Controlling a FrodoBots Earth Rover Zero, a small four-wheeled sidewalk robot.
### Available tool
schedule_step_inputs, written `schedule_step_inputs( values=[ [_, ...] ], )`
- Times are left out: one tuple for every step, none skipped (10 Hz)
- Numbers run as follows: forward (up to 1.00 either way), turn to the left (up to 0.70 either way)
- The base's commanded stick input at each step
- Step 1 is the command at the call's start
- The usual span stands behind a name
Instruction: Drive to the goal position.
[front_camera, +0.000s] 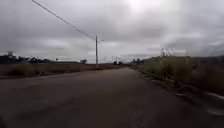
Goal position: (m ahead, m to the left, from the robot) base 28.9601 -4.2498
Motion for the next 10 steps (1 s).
schedule_step_inputs(
  values=[
    [0.7, 0.0],
    [0.7, 0.0],
    [0.7, 0.0],
    [0.7, 0.0],
    [0.7, 0.0],
    [0.7, 0.0],
    [0.7, 0.0],
    [0.7, 0.0],
    [0.7, 0.0],
    [0.7, 0.0]
  ],
)
